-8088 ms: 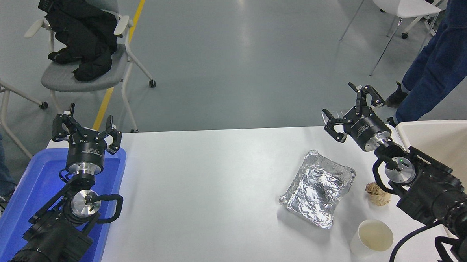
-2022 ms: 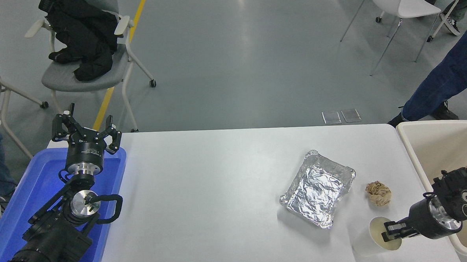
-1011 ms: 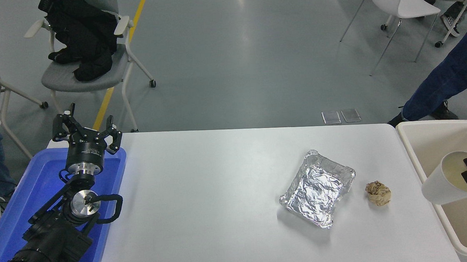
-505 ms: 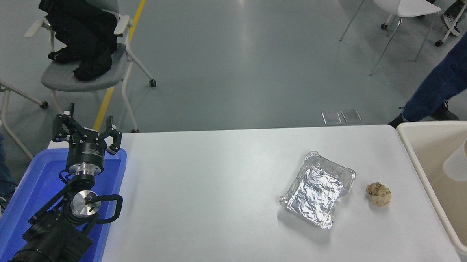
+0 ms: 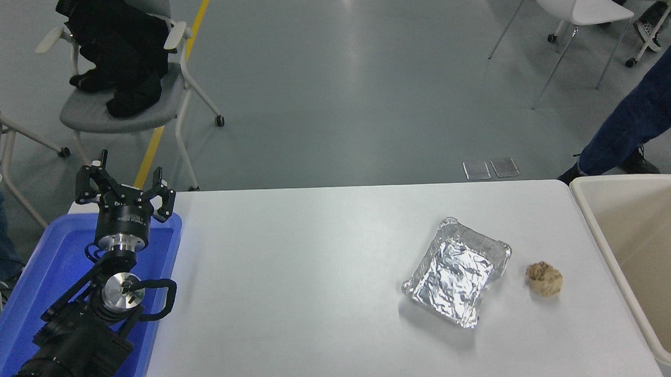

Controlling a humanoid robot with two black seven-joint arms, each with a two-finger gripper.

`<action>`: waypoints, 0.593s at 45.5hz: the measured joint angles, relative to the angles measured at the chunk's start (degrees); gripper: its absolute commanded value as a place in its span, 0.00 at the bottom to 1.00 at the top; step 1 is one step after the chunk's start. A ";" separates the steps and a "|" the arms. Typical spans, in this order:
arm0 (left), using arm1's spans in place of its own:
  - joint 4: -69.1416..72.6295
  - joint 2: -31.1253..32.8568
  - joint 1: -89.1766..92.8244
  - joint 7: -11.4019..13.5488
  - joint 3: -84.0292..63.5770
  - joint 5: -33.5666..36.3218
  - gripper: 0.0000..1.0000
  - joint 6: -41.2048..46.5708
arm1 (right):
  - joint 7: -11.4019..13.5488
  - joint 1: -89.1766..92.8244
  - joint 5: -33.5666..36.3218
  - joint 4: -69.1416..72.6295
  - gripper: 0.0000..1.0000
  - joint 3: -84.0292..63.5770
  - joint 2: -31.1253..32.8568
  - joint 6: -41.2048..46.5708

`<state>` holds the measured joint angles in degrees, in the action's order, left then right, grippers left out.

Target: Pick up paper cup place in dustbin

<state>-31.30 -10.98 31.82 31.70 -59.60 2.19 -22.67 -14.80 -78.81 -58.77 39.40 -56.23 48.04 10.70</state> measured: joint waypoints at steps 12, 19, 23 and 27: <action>0.01 -0.01 0.00 0.00 0.01 0.03 0.99 0.00 | -0.48 21.52 1.01 -21.05 0.00 12.90 -8.73 -1.62; 0.01 -0.03 0.02 0.02 0.01 0.02 0.99 0.00 | -0.23 29.23 3.75 -28.54 0.00 15.43 -13.55 -1.94; 0.01 -0.03 0.03 0.02 0.01 0.01 0.99 0.00 | 0.07 32.28 5.34 -31.03 0.00 16.31 -15.70 -2.08; 0.01 -0.03 0.06 0.02 0.01 0.01 0.99 0.00 | 0.32 34.58 6.72 -32.66 0.00 16.97 -17.46 -2.17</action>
<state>-31.29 -11.02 31.87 31.73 -59.59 2.19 -22.68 -14.48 -44.23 -52.05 6.74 -39.26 30.58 8.54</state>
